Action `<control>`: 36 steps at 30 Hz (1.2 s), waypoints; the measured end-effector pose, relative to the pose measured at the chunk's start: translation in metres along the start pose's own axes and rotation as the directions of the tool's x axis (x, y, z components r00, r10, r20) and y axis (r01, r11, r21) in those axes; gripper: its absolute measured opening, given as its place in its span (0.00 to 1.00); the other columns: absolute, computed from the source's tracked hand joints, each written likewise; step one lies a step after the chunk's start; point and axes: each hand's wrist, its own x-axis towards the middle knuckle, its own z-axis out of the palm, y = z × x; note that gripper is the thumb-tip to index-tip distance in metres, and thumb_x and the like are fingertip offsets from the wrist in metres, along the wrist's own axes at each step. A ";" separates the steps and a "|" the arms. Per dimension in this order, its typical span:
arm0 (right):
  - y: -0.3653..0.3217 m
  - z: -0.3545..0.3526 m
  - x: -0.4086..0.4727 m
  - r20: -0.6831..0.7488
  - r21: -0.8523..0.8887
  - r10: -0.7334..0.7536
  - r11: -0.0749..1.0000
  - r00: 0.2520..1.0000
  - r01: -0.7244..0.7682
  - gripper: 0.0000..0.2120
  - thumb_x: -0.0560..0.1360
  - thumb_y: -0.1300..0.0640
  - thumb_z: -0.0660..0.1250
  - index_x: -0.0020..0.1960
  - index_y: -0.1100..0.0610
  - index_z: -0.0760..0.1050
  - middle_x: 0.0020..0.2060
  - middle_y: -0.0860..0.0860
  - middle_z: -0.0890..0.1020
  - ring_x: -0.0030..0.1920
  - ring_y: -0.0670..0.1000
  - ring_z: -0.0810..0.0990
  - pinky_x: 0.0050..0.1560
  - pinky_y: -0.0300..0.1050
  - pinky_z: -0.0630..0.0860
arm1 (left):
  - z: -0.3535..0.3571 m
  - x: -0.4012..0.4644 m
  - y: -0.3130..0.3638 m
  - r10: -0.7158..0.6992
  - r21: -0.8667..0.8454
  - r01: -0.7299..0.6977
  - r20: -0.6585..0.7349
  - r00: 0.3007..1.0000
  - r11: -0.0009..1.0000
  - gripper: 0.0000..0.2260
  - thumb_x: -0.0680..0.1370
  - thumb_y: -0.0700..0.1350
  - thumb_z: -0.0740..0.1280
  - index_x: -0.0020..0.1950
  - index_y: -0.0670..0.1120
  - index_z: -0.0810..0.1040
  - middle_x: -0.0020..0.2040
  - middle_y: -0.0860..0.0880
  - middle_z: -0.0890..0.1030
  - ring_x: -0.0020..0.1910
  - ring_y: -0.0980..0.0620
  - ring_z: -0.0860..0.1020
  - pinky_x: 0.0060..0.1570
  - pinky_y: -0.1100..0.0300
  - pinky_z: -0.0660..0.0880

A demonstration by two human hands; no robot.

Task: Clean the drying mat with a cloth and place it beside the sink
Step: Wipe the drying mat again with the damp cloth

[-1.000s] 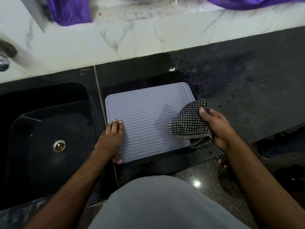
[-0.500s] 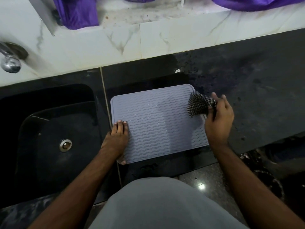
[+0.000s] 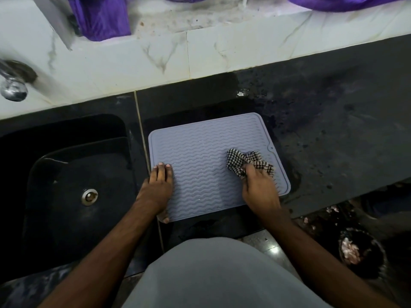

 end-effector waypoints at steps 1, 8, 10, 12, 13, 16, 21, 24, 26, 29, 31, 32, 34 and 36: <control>-0.002 -0.001 0.004 -0.008 -0.006 0.006 1.000 1.000 -0.006 0.12 0.77 0.61 0.64 0.60 0.62 0.73 0.49 0.62 0.82 0.48 0.63 0.79 0.50 0.58 0.75 | -0.001 0.000 0.000 -0.003 -0.015 0.003 0.005 1.000 1.000 0.53 0.74 0.40 0.75 0.80 0.36 0.35 0.81 0.32 0.40 0.81 0.33 0.44 0.77 0.40 0.59; 0.007 0.008 0.012 0.152 -0.148 0.111 0.985 0.982 -0.088 0.37 0.72 0.51 0.74 0.77 0.55 0.63 0.76 0.55 0.65 0.71 0.60 0.64 0.70 0.63 0.64 | -0.002 -0.003 -0.009 0.021 -0.158 -0.007 0.086 0.996 0.987 0.72 0.60 0.49 0.86 0.80 0.41 0.30 0.81 0.38 0.34 0.81 0.36 0.39 0.78 0.41 0.51; 0.010 0.010 0.015 0.160 -0.147 0.163 0.979 0.974 -0.140 0.35 0.75 0.53 0.70 0.79 0.51 0.62 0.79 0.49 0.62 0.73 0.57 0.60 0.70 0.61 0.61 | -0.001 -0.003 -0.010 0.019 -0.165 -0.004 0.084 0.996 0.986 0.74 0.58 0.51 0.86 0.80 0.42 0.30 0.81 0.39 0.33 0.81 0.37 0.38 0.78 0.42 0.50; 0.012 0.010 0.017 0.100 -0.139 0.163 0.979 0.982 -0.148 0.30 0.76 0.56 0.67 0.77 0.49 0.65 0.77 0.46 0.67 0.75 0.55 0.61 0.71 0.58 0.59 | -0.001 -0.002 -0.010 0.016 -0.169 -0.001 0.086 0.996 0.986 0.74 0.59 0.51 0.86 0.80 0.42 0.29 0.81 0.39 0.32 0.81 0.37 0.37 0.78 0.42 0.49; 0.011 0.011 0.019 0.063 -0.120 0.153 0.982 0.986 -0.145 0.29 0.76 0.58 0.66 0.76 0.50 0.68 0.75 0.48 0.70 0.75 0.55 0.63 0.72 0.58 0.59 | -0.001 -0.002 -0.010 0.016 -0.175 0.001 0.092 0.996 0.985 0.73 0.59 0.51 0.86 0.80 0.42 0.28 0.80 0.39 0.31 0.81 0.37 0.36 0.78 0.41 0.48; 0.009 0.003 0.027 0.030 0.113 0.235 0.965 0.972 -0.237 0.23 0.75 0.65 0.65 0.70 0.56 0.75 0.67 0.59 0.78 0.68 0.62 0.73 0.70 0.56 0.69 | -0.004 -0.001 -0.009 0.021 -0.177 0.000 0.116 0.993 0.984 0.74 0.59 0.51 0.86 0.79 0.42 0.27 0.80 0.39 0.29 0.80 0.38 0.34 0.78 0.40 0.47; 0.032 -0.046 0.048 0.037 0.621 0.594 0.616 0.804 -0.484 0.16 0.79 0.49 0.67 0.60 0.60 0.80 0.52 0.58 0.85 0.56 0.60 0.82 0.56 0.51 0.77 | -0.008 -0.001 -0.007 0.002 -0.176 0.023 0.142 0.990 0.984 0.74 0.59 0.49 0.86 0.78 0.42 0.26 0.80 0.39 0.29 0.80 0.37 0.35 0.78 0.40 0.48; 0.043 -0.071 0.051 0.026 0.759 0.617 0.500 0.787 -0.417 0.17 0.77 0.46 0.66 0.60 0.55 0.80 0.49 0.48 0.83 0.55 0.54 0.82 0.60 0.57 0.79 | -0.009 0.002 -0.004 -0.011 -0.153 0.036 0.159 0.987 0.988 0.74 0.59 0.49 0.86 0.78 0.41 0.26 0.79 0.38 0.29 0.81 0.36 0.36 0.78 0.39 0.49; 0.048 -0.080 0.054 -0.020 0.754 0.594 0.537 0.804 -0.378 0.18 0.76 0.43 0.65 0.59 0.53 0.80 0.48 0.46 0.83 0.54 0.53 0.82 0.60 0.56 0.79 | -0.009 0.004 -0.003 -0.019 -0.155 0.045 0.163 0.986 0.987 0.74 0.59 0.47 0.86 0.78 0.41 0.26 0.79 0.38 0.28 0.80 0.36 0.36 0.78 0.38 0.49; 0.055 -0.078 0.054 -0.183 0.639 0.521 0.708 0.834 -0.302 0.16 0.77 0.43 0.63 0.60 0.49 0.78 0.47 0.44 0.83 0.51 0.42 0.80 0.52 0.38 0.77 | -0.008 0.006 -0.003 -0.020 -0.153 0.049 0.181 0.983 0.987 0.75 0.58 0.48 0.86 0.78 0.42 0.25 0.78 0.38 0.27 0.80 0.36 0.35 0.78 0.38 0.47; 0.057 -0.069 0.049 -0.293 0.481 0.396 0.847 0.870 -0.224 0.14 0.78 0.49 0.63 0.63 0.48 0.74 0.49 0.48 0.84 0.48 0.37 0.77 0.45 0.35 0.73 | -0.008 0.006 -0.003 -0.020 -0.162 0.050 0.181 0.983 0.986 0.74 0.59 0.47 0.86 0.78 0.42 0.25 0.78 0.38 0.27 0.80 0.35 0.34 0.78 0.37 0.47; 0.058 -0.059 0.046 -0.293 0.394 0.332 0.896 0.897 -0.203 0.15 0.77 0.53 0.64 0.64 0.49 0.75 0.53 0.51 0.85 0.50 0.41 0.79 0.47 0.39 0.74 | -0.008 0.006 -0.003 -0.018 -0.166 0.048 0.175 0.984 0.985 0.73 0.60 0.46 0.86 0.78 0.42 0.25 0.78 0.38 0.27 0.80 0.35 0.34 0.78 0.37 0.47; 0.056 -0.032 0.038 -0.168 0.211 0.268 0.950 0.949 -0.231 0.21 0.76 0.56 0.66 0.69 0.52 0.75 0.62 0.58 0.81 0.61 0.57 0.80 0.60 0.52 0.76 | -0.007 0.006 -0.003 -0.009 -0.174 0.038 0.160 0.987 0.984 0.73 0.60 0.46 0.86 0.78 0.42 0.25 0.78 0.37 0.27 0.80 0.35 0.34 0.77 0.37 0.47; 0.046 -0.005 0.029 0.011 0.006 0.283 0.959 0.959 -0.283 0.28 0.76 0.57 0.66 0.76 0.57 0.68 0.72 0.61 0.72 0.71 0.61 0.71 0.71 0.58 0.67 | -0.005 0.005 -0.005 0.004 -0.190 0.021 0.133 0.991 0.982 0.72 0.61 0.46 0.85 0.78 0.43 0.26 0.79 0.38 0.28 0.80 0.35 0.35 0.77 0.37 0.47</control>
